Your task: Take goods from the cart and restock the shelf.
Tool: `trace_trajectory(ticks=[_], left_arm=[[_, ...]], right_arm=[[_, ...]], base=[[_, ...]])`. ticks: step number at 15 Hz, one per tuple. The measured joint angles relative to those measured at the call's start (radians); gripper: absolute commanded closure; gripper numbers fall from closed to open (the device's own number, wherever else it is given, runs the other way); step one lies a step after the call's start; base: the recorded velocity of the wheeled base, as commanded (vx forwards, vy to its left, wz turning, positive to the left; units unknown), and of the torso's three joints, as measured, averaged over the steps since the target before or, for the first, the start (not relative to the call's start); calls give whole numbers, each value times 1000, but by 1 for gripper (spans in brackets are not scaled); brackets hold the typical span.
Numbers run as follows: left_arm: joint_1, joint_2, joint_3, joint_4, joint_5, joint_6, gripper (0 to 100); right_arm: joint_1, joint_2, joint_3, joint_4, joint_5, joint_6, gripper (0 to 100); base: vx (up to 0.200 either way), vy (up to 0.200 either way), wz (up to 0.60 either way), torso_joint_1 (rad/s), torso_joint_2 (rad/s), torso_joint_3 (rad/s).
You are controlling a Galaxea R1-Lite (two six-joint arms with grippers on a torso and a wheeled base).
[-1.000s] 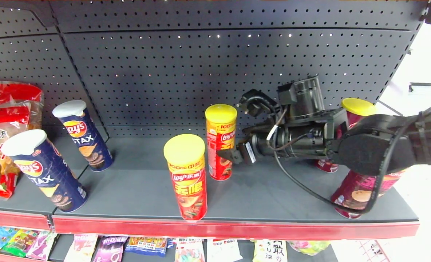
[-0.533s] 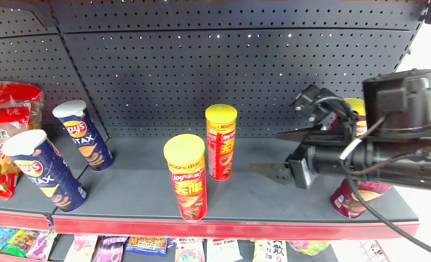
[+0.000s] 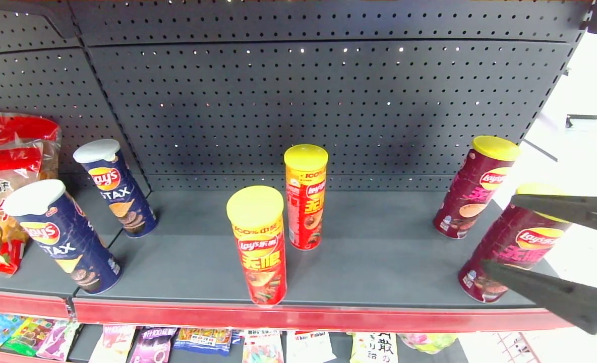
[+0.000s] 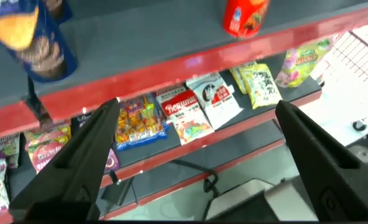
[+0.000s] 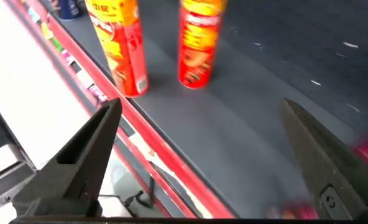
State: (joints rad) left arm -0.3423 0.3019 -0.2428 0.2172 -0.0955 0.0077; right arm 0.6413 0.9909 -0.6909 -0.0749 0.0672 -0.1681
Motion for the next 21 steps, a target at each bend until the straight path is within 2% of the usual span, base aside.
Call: trace_trajectory(ticks=[3,8,12,15,21], left_arm=[[-1,153,-33,-83,-23,0,0],[-1,396,-130,-109,-49,0,0],[0,583,-166,-227,-62,1,0],[0,701,-181,-277,-61,2,0],[0,776,-173,-296,-62,-3,0]], right_arm=[[-126,-220,22,160,-8,35,0],[-428,-552,50,496,-34,99,0],[-587,-805,157,585,-82,105,0],[-634,-935,270,570,-179,111,0],[-640,-990,443,483,-178,102,0]], base=[[0,0,0,0,0,0],[0,0,0,0,0,0],[0,0,0,0,0,0],[0,0,0,0,0,0],[0,0,0,0,0,0]])
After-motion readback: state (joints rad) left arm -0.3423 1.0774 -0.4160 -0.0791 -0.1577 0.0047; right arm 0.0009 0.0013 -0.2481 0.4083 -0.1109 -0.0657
